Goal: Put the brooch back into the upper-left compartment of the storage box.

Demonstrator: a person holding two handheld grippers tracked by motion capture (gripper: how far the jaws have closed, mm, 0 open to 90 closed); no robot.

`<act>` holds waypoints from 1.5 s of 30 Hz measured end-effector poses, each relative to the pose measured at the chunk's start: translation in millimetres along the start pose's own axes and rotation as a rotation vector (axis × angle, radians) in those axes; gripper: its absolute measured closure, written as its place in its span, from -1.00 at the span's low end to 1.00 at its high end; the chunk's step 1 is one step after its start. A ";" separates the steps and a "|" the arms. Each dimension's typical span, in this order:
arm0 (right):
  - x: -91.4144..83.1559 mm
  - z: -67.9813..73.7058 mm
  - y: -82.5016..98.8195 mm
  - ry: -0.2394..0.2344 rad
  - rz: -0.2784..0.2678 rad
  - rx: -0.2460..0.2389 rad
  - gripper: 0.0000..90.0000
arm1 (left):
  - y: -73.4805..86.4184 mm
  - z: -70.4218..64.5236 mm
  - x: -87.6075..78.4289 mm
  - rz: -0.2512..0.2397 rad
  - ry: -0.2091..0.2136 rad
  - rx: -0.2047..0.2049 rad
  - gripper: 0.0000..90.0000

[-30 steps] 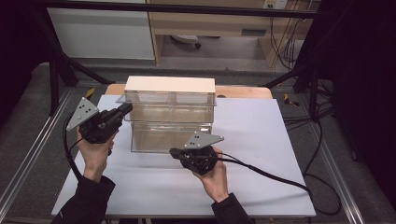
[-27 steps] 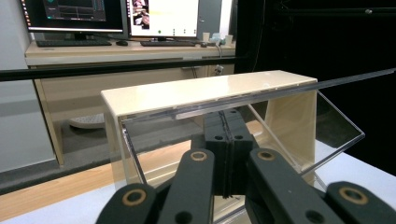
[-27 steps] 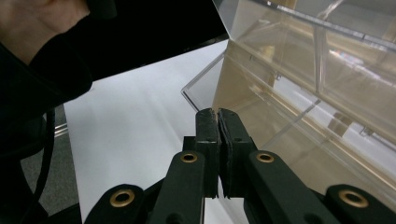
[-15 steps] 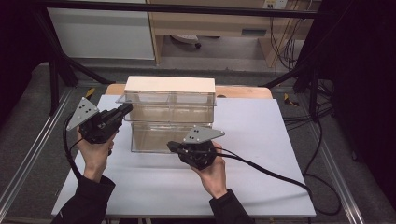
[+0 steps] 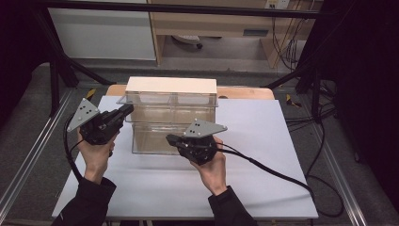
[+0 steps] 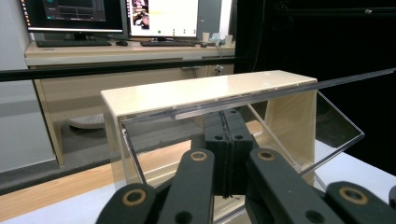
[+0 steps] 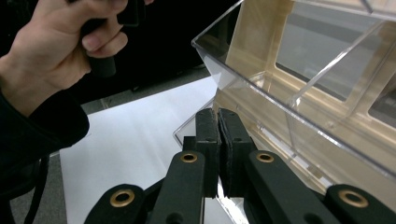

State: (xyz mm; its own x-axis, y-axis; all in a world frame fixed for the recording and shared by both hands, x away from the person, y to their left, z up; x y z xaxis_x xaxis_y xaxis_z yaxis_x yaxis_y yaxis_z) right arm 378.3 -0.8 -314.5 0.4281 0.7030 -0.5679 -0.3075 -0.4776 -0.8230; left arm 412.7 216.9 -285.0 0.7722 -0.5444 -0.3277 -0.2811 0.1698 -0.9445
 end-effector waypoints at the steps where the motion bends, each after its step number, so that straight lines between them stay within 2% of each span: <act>1: -0.3 -0.2 -1.5 0.002 -0.002 -0.001 0.96 | 0.0 0.0 0.0 0.000 0.000 0.000 0.99; 10: 0.1 -2.6 -12.9 0.019 -0.020 0.000 0.96 | -0.1 -0.2 -0.1 -0.001 0.000 0.001 0.99; 30: 13.4 -12.6 -38.6 0.067 -0.049 0.020 0.96 | 0.0 -0.8 0.1 0.001 0.009 -0.002 0.99; 45: 31.2 -20.8 -51.5 0.110 -0.038 0.023 0.96 | 0.0 -0.6 0.0 0.001 0.011 -0.002 0.99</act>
State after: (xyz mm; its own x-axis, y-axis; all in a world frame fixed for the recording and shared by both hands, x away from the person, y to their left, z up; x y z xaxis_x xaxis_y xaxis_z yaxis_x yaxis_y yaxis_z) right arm 425.1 34.8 -290.0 0.5302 0.6573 -0.5356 -0.3081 -0.4391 -0.8440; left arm 412.4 216.4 -285.0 0.7659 -0.5529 -0.3280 -0.2828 0.1684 -0.9443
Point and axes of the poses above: each handheld gripper's, and its own axes: x roughly forward along the jaws, y roughly out of its underside, z roughly to its left, the point moved 5 cm from there along x, roughly forward along the jaws, and after that the axes turned 14 degrees about z, right-handed, at the moved point
